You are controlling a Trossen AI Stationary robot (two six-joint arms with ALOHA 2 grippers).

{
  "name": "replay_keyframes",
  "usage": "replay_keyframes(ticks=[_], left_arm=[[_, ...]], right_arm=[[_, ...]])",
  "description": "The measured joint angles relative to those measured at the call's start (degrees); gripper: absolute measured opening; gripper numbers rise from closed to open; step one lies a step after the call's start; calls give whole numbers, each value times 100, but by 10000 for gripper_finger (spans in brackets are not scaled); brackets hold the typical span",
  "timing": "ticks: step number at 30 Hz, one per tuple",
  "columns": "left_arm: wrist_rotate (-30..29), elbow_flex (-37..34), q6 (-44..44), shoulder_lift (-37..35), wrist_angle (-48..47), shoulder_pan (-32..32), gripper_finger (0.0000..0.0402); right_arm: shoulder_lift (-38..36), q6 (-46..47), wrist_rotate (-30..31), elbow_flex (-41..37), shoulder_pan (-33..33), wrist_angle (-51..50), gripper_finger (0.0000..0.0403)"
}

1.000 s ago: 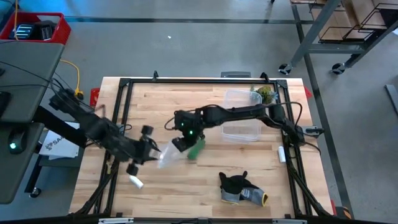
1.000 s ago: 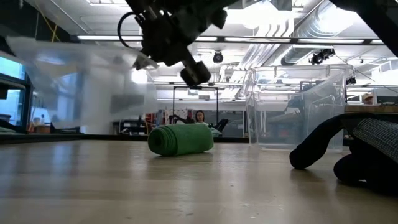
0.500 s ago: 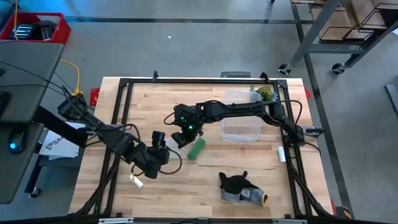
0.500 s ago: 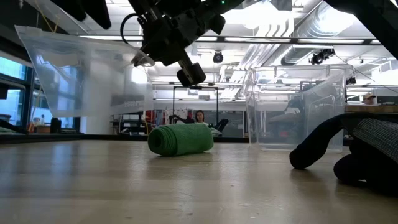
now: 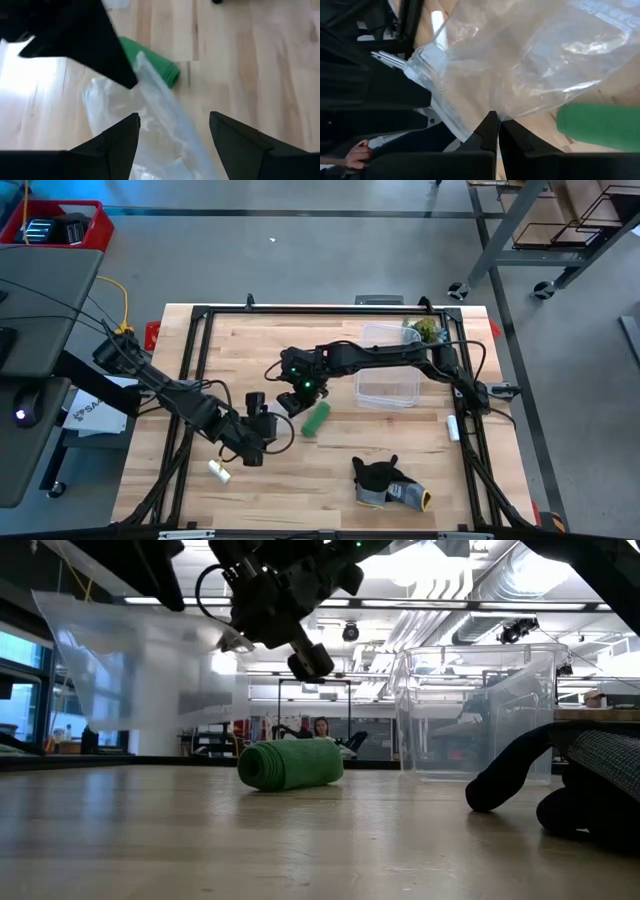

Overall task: Roll bandage
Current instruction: Open the transparent zip bag

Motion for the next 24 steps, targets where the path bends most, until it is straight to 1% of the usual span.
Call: replay_keyframes(ticks=[5, 8, 13, 16, 20, 24], left_arm=[[35, -115, -112, 2, 149, 24, 239], [115, -121, -155, 2, 133, -2, 239], [178, -120, -188, 62, 129, -84, 239], [273, -127, -390, 168, 216, -145, 239], [611, -430, -410, 291, 860, -177, 239], [604, -787, -499, 352, 1733, -177, 239]], right_arm=[[211, 308, -89, -258, 70, -10, 0], [364, 685, -282, -541, 156, 297, 0], [424, 1270, -288, -978, 330, 879, 0], [424, 1579, -411, -1263, 408, 1209, 0], [424, 2108, -527, -1639, 425, 1748, 0], [424, 2586, -438, -1867, 415, 2289, 0]])
